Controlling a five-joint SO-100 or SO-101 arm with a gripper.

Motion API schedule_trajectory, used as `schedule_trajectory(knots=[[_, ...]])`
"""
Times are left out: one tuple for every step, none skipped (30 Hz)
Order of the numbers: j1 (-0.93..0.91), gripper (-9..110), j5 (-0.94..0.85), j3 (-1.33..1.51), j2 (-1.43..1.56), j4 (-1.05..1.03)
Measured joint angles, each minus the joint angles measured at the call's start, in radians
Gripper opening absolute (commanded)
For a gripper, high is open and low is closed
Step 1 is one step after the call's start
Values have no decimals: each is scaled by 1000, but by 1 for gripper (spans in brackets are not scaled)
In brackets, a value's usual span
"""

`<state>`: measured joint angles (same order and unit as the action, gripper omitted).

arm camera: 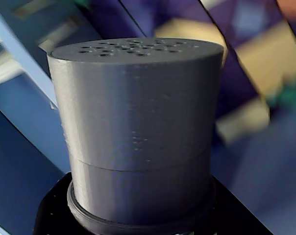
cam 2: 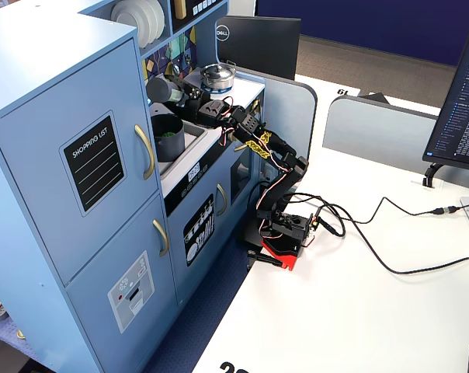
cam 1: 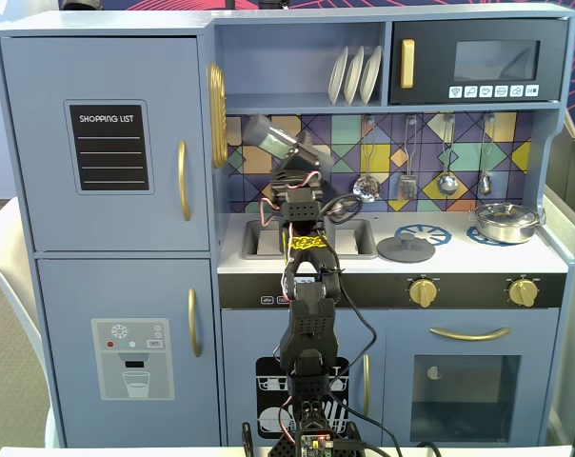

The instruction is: Put salt in the gray recipient

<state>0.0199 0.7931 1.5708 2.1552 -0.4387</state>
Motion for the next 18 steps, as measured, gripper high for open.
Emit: schedule_trajectory(knots=[[15, 0, 34, -5, -9, 3], [29, 0, 67, -8, -20, 15], [37, 0, 101, -14, -34, 26], [46, 0, 133, -25, -49, 38], [51, 0, 161, -38, -63, 48], [54, 0, 186, -55, -78, 57], [58, 0, 213, -69, -94, 72], [64, 0, 239, -81, -106, 92], [71, 0, 261, -94, -121, 117], [74, 0, 278, -104, -137, 141], [81, 0, 293, -117, -152, 161], [84, 0, 305, -133, -169, 169], [86, 0, 318, -153, -183, 169], [83, 0, 331, -175, -196, 153], [75, 0, 347, -193, -209, 127], [67, 0, 364, -209, -216, 91], [57, 0, 377, -216, -218, 46], [44, 0, 387, -222, -219, -5]])
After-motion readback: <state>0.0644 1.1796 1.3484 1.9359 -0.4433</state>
